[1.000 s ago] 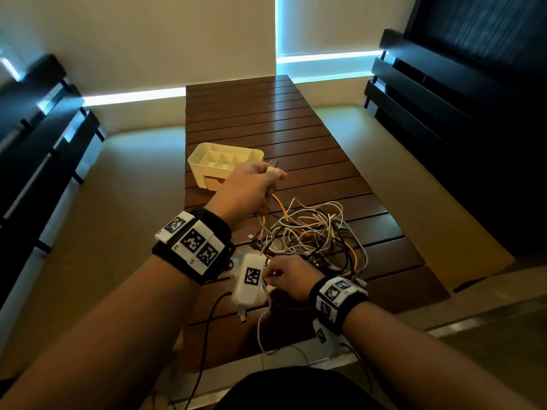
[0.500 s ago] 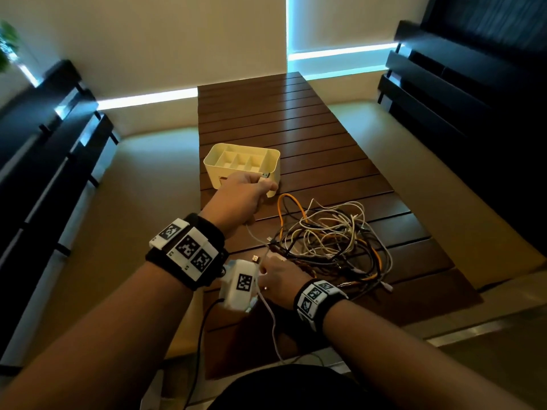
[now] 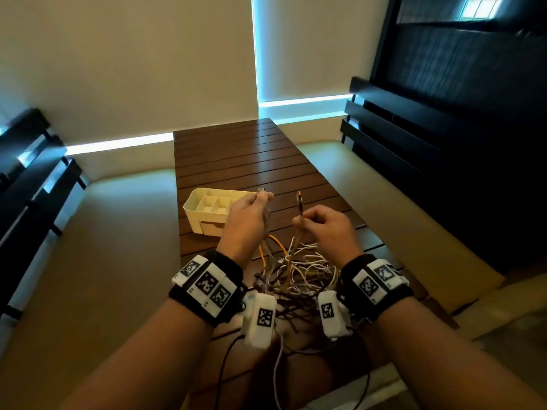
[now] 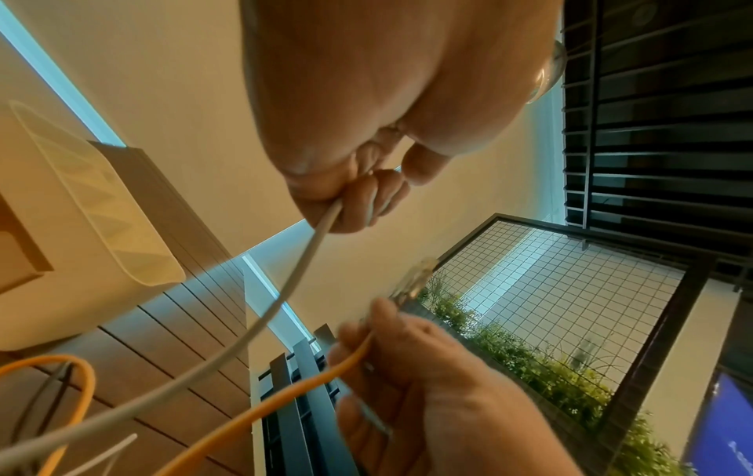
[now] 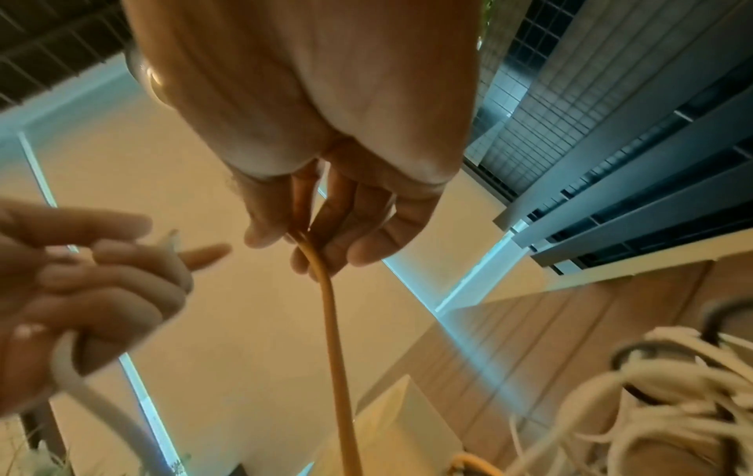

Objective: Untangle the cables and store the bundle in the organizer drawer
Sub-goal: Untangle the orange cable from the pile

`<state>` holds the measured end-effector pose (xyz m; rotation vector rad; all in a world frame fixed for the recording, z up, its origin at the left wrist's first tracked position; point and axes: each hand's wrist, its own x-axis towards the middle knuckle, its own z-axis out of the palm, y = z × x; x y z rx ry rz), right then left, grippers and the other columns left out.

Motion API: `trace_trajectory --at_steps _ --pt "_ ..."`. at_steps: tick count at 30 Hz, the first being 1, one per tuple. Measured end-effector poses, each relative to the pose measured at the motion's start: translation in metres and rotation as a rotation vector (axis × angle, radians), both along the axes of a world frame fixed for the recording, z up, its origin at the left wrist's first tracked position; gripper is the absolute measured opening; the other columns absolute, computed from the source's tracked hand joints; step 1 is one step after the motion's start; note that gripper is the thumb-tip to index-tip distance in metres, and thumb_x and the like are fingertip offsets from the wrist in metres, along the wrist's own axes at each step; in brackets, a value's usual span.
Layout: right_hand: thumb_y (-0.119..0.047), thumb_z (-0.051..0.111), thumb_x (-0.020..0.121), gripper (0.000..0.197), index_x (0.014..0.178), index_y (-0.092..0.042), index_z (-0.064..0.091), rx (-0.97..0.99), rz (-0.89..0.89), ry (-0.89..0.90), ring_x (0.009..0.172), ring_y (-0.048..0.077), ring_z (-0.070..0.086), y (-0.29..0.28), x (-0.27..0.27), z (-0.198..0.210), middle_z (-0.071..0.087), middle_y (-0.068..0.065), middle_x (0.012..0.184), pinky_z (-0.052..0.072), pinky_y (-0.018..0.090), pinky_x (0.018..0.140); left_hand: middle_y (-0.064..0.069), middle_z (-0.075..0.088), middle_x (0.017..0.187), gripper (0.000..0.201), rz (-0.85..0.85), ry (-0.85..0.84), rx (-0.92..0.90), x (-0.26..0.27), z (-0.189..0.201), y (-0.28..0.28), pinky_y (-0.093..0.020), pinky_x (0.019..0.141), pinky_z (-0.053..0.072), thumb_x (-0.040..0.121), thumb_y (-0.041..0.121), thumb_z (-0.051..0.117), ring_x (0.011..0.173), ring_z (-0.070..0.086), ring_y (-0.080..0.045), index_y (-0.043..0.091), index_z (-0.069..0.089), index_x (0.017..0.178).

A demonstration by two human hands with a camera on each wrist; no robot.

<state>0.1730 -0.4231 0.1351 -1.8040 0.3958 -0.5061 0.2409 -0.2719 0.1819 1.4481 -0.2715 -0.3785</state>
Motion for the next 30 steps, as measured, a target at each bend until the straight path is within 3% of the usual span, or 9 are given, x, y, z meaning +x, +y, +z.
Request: trace_trajectory --at_steps 4,7,9,11,14,17,19,24,30 --pt "-0.020 0.068 0.093 0.006 0.089 -0.022 0.073 0.055 -0.016 -0.179 0.079 0.010 0.071 0.000 -0.008 0.040 0.075 0.003 0.085 0.054 0.019 0.068 0.002 0.043 0.063 0.031 0.016 0.042 -0.045 -0.006 0.001 -0.005 -0.019 0.043 0.031 0.108 0.022 0.037 0.045 0.037 -0.005 0.005 0.061 0.116" --pt "-0.027 0.063 0.096 0.011 0.091 -0.026 0.073 0.030 0.027 -0.149 0.082 0.016 0.071 0.001 -0.012 0.052 0.076 0.001 0.085 0.059 0.030 0.073 0.001 0.048 0.066 0.029 0.037 0.025 -0.063 -0.010 0.002 -0.007 -0.019 0.046 0.036 0.108 0.019 0.038 0.049 0.041 -0.006 0.006 0.064 0.110" --pt "-0.030 0.061 0.097 0.019 0.088 -0.021 0.074 -0.049 0.101 -0.008 0.078 0.029 0.069 0.003 -0.016 0.045 0.075 0.005 0.083 0.058 0.046 0.075 0.000 0.052 0.068 0.026 0.035 0.008 -0.087 -0.014 0.004 -0.007 -0.022 0.051 0.041 0.108 0.017 0.040 0.054 0.047 -0.008 0.009 0.064 0.105" --pt "-0.030 0.060 0.097 0.024 0.085 -0.015 0.074 -0.044 0.116 0.052 0.072 0.030 0.066 0.004 -0.021 0.036 0.073 0.008 0.079 0.057 0.057 0.075 -0.003 0.057 0.073 0.023 0.022 -0.014 -0.111 -0.019 0.006 -0.006 -0.026 0.057 0.047 0.107 0.016 0.042 0.060 0.053 -0.010 0.009 0.064 0.107" --pt "-0.027 0.058 0.099 0.019 0.088 -0.017 0.071 0.007 0.095 0.006 0.071 0.019 0.066 0.002 -0.028 0.041 0.072 0.005 0.076 0.058 0.055 0.077 -0.006 0.062 0.081 0.020 0.011 -0.060 -0.135 -0.027 0.007 -0.005 -0.027 0.062 0.054 0.105 0.015 0.048 0.068 0.060 -0.012 0.007 0.063 0.115" --pt "-0.019 0.060 0.098 0.006 0.102 -0.023 0.062 0.087 0.145 -0.082 0.077 0.015 0.071 -0.001 -0.031 0.054 0.072 0.003 0.079 0.060 0.040 0.079 -0.006 0.066 0.085 0.016 0.011 -0.096 -0.137 -0.033 0.007 -0.006 -0.029 0.068 0.057 0.101 0.012 0.055 0.075 0.065 -0.012 0.011 0.067 0.112" --pt "-0.015 0.061 0.097 0.007 0.100 -0.020 0.062 0.087 0.185 -0.119 0.080 0.017 0.072 0.000 -0.033 0.056 0.073 0.006 0.082 0.060 0.038 0.079 -0.005 0.068 0.085 0.016 0.006 -0.092 -0.147 -0.035 0.008 -0.007 -0.031 0.071 0.058 0.099 0.010 0.058 0.077 0.067 -0.013 0.009 0.068 0.111" --pt "-0.019 0.068 0.092 0.006 0.089 -0.023 0.068 0.014 0.188 -0.130 0.081 0.026 0.073 0.010 -0.037 0.044 0.075 0.003 0.083 0.060 0.054 0.077 -0.016 0.072 0.098 0.019 -0.044 -0.095 -0.164 -0.039 0.006 -0.008 -0.035 0.073 0.060 0.096 0.004 0.060 0.088 0.071 -0.024 -0.003 0.069 0.112" --pt "-0.021 0.071 0.090 0.005 0.086 -0.023 0.072 -0.075 0.160 -0.125 0.077 0.031 0.070 0.005 -0.040 0.035 0.072 0.006 0.080 0.058 0.055 0.071 -0.012 0.072 0.087 0.018 -0.092 -0.090 -0.185 -0.041 0.003 -0.010 -0.029 0.072 0.057 0.087 0.003 0.069 0.080 0.069 -0.018 -0.005 0.072 0.103"
